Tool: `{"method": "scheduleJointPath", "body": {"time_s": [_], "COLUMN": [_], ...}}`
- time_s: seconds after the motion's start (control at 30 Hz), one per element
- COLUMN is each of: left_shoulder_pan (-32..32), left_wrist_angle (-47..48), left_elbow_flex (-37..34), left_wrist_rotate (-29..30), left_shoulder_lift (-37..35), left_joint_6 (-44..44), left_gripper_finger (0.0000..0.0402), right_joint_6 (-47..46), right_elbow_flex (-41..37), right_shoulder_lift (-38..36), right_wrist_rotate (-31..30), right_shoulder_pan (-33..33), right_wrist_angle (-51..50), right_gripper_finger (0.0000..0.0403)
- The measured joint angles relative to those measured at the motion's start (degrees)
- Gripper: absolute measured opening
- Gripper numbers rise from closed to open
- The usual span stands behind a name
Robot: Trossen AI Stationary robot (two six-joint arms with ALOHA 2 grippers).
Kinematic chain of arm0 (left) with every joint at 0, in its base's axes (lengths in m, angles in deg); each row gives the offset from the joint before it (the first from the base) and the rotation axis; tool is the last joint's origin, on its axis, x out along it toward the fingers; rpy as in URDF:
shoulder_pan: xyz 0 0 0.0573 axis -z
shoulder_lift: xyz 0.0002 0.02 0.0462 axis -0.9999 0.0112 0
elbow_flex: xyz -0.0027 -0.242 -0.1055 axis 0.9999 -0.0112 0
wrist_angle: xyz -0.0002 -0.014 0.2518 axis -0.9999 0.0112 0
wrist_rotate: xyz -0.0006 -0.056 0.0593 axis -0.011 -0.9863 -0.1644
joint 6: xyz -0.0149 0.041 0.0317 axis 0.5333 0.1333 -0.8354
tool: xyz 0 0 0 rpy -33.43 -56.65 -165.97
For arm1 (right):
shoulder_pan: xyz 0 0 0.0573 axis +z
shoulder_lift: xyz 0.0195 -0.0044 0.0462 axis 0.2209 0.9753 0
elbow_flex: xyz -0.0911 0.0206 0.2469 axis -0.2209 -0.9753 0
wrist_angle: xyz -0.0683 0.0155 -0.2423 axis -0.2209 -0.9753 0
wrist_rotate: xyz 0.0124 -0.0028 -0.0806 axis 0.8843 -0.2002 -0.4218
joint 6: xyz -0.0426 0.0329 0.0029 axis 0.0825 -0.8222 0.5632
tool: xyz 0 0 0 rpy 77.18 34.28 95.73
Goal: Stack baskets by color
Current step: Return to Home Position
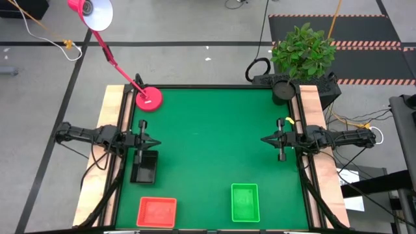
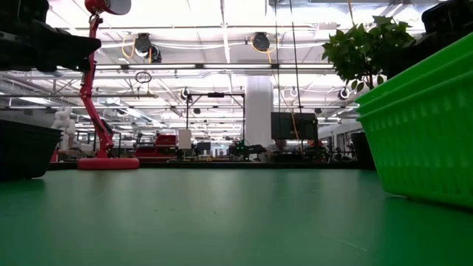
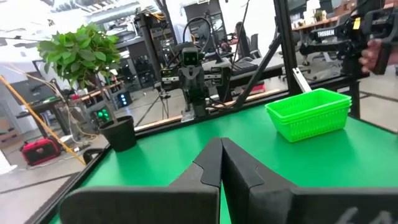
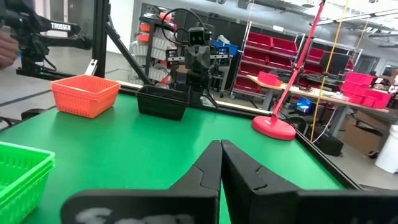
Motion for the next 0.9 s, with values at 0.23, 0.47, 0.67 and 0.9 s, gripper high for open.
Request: {"method": "scheduleJointPath", "body": {"time_s": [0.23, 0.47, 0.67, 0.9], "left_shoulder_pan": [-3.7, -7.4, -9.8, -9.9], "left_wrist_angle": [1.8, 2.9, 3.3, 3.2], "left_elbow_flex": [0.0, 0.0, 0.0, 0.0], "left_wrist_rotate": [-0.4, -5.6, -5.0, -4.9], "left_shoulder_lift": [0.0, 0.0, 0.0, 0.0], "left_joint_6": [-1.0, -1.1, -0.7, 0.0], "left_gripper_finger": [0.0002, 0.0002, 0.0011, 0.0031], "right_joint_6": [-0.2, -0.2, -0.2, -0.3], "right_elbow_flex": [0.0, 0.0, 0.0, 0.0], "right_shoulder_lift": [0.0, 0.0, 0.0, 0.0], "right_wrist_rotate": [0.0, -0.1, -0.1, -0.1], "right_shoulder_pan": [0.0, 0.0, 0.0, 0.0], "right_wrist_angle": [0.0, 0.0, 0.0, 0.0], "right_gripper_finger": [0.0, 0.0, 0.0, 0.0]}}
